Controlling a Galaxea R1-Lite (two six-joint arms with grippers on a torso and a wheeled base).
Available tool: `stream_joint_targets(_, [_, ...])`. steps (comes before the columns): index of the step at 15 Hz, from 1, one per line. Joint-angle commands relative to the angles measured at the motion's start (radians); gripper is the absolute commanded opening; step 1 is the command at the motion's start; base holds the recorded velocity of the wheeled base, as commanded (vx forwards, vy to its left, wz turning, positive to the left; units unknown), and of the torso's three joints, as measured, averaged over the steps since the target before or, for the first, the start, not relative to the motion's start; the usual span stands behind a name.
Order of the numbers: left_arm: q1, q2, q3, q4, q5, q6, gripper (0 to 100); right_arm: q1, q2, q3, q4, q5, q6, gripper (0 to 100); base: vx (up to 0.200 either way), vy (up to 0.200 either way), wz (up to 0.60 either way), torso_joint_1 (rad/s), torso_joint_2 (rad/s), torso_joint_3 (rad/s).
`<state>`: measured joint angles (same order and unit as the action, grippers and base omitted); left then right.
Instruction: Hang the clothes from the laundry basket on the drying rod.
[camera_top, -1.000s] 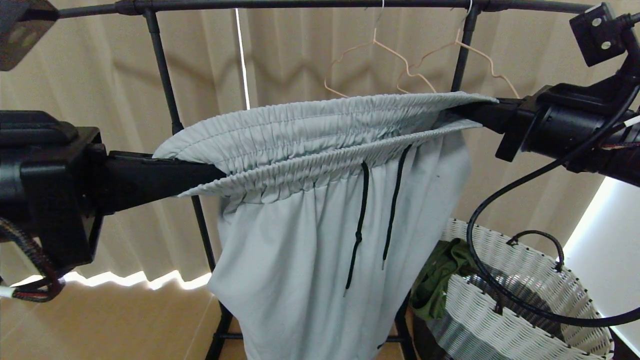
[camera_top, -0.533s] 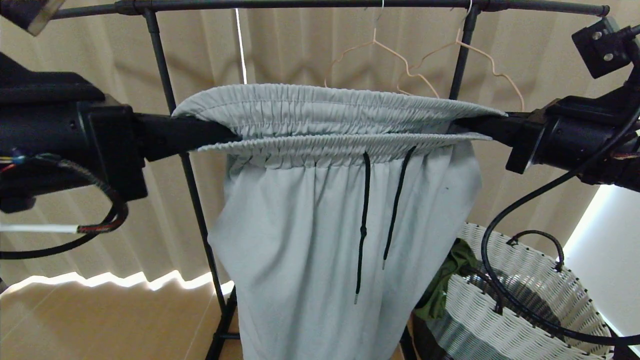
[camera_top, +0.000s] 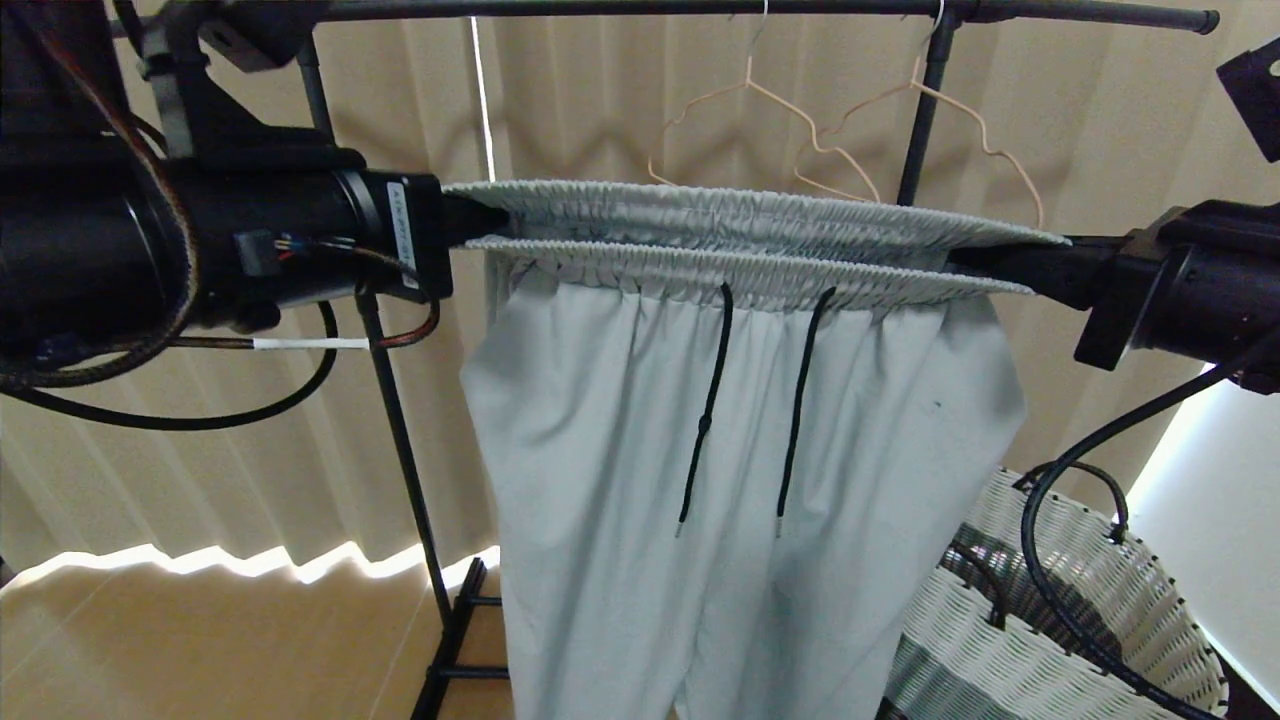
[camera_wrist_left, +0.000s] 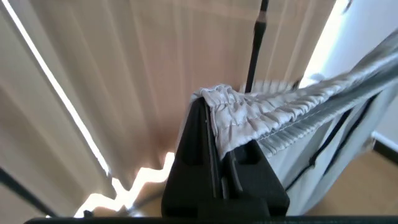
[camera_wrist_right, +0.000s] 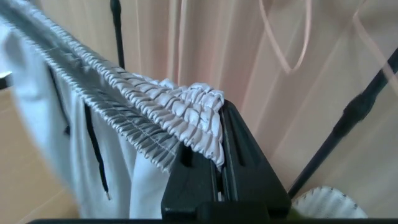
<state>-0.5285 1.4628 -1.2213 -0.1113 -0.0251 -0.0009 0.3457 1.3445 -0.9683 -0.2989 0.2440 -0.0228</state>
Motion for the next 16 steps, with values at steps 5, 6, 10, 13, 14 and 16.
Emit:
stream_joint_targets(5, [0.001, 0.013, 0.0, 0.013, 0.036, 0.001, 0, 0.001, -0.013, 0.0, -0.003, -0.003, -0.002, 0, 0.0, 0.0, 0.0, 0.0, 0.0, 0.0])
stream_joint_targets(6, [0.001, 0.013, 0.003, 0.012, 0.037, -0.001, 0, 0.001, -0.01, 0.003, 0.0, -0.003, -0.003, 0, 0.0, 0.0, 0.0, 0.0, 0.0, 0.0])
stream_joint_targets(10, [-0.007, 0.013, -0.006, 0.005, 0.036, -0.001, 0, 0.001, 0.012, -0.041, 0.003, -0.006, -0.009, 0, 0.0, 0.0, 0.0, 0.0, 0.0, 0.0])
stream_joint_targets(13, [-0.004, 0.016, -0.006, 0.002, 0.036, 0.001, 0, 0.001, 0.032, -0.033, -0.003, -0.065, -0.008, 0, 0.0, 0.0, 0.0, 0.0, 0.0, 0.0])
stream_joint_targets(14, [-0.004, 0.018, -0.006, 0.002, 0.036, 0.001, 0, 0.002, 0.041, -0.035, -0.009, -0.081, -0.008, 0, 0.0, 0.0, 0.0, 0.0, 0.0, 0.0])
stream_joint_targets(16, [-0.007, 0.011, -0.001, 0.001, 0.036, -0.002, 0, 0.007, 0.042, -0.036, -0.011, -0.108, -0.005, 0, 0.0, 0.0, 0.0, 0.0, 0.0, 0.0])
